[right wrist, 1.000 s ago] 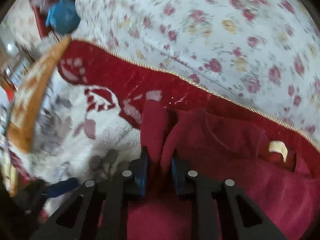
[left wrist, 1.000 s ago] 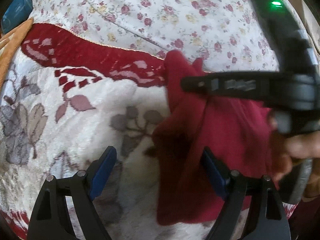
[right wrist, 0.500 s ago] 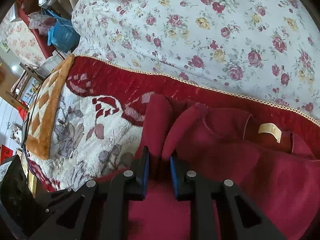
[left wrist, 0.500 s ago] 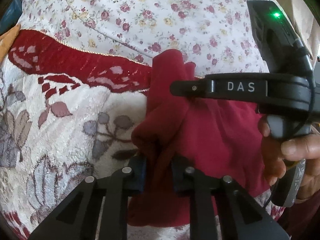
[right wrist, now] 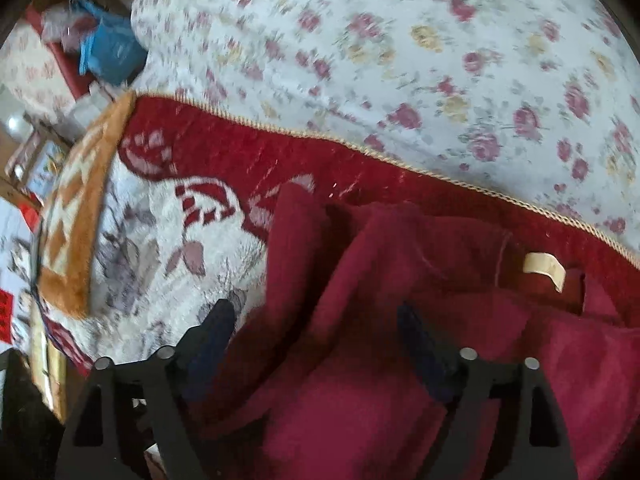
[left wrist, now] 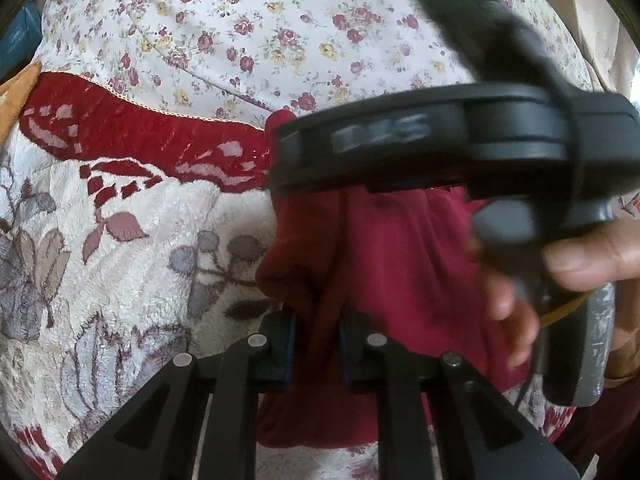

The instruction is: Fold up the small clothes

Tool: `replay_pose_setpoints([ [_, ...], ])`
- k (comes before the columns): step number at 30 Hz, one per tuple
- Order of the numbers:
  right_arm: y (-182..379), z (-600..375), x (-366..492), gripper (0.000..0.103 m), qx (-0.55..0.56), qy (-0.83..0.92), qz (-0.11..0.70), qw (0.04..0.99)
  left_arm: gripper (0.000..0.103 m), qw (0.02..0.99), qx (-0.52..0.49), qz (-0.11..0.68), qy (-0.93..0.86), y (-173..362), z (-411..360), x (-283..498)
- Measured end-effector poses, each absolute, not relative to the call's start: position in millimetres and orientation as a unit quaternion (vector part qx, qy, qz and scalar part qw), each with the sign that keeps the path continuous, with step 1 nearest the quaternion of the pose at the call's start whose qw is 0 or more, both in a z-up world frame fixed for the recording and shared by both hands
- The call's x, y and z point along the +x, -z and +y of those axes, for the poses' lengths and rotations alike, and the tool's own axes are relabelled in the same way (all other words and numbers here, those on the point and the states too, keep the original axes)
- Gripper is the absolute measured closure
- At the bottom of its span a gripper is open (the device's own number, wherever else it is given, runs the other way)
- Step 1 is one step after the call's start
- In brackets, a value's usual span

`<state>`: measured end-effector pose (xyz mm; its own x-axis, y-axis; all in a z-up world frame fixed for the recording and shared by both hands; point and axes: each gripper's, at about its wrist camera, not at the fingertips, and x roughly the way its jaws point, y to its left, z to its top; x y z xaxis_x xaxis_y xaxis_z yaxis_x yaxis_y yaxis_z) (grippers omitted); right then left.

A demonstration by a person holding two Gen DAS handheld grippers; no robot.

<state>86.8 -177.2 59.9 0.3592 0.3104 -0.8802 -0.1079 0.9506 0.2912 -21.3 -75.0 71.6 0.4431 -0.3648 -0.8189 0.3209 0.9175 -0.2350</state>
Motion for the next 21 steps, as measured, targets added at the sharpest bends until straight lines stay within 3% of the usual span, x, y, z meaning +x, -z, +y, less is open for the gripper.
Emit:
replay_pose_setpoints([
  [6,-37,-155,102,0.017,0.043,-0.111,0.566,0.816,0.088,0.847,-0.018,0.492,0.200,-68,-76,-18],
  [8,-36,-161,102,0.054,0.040,-0.098,0.555,0.825,0.088,0.846,-0.018,0.495,0.199,-66,-75,-17],
  [9,-38,-167,99,0.059,0.050,-0.101,0.544,0.832,0.086,0.845,-0.018,0.496,0.199,-66,-74,-17],
  [11,-42,-179,93,0.070,0.074,-0.110,0.531,0.837,0.069,0.845,-0.015,0.497,0.198,-65,-71,-17],
  [13,-46,-188,90,0.071,0.093,-0.117,0.523,0.839,0.030,0.846,-0.012,0.498,0.189,-63,-67,-19],
  [14,-47,-192,89,0.071,0.103,-0.122,0.521,0.838,0.027,0.848,-0.015,0.497,0.183,-62,-64,-19],
  [18,-47,-205,86,0.071,0.144,-0.137,0.513,0.835,0.027,0.845,-0.018,0.506,0.173,-55,-63,-17],
  [19,-47,-204,85,0.071,0.149,-0.138,0.512,0.835,0.033,0.845,-0.017,0.507,0.172,-55,-64,-17],
  [20,-47,-204,84,0.072,0.152,-0.140,0.510,0.835,0.045,0.844,-0.017,0.507,0.174,-55,-66,-17],
  [21,-50,-205,82,0.075,0.155,-0.143,0.509,0.835,0.079,0.842,-0.024,0.507,0.181,-57,-67,-17],
])
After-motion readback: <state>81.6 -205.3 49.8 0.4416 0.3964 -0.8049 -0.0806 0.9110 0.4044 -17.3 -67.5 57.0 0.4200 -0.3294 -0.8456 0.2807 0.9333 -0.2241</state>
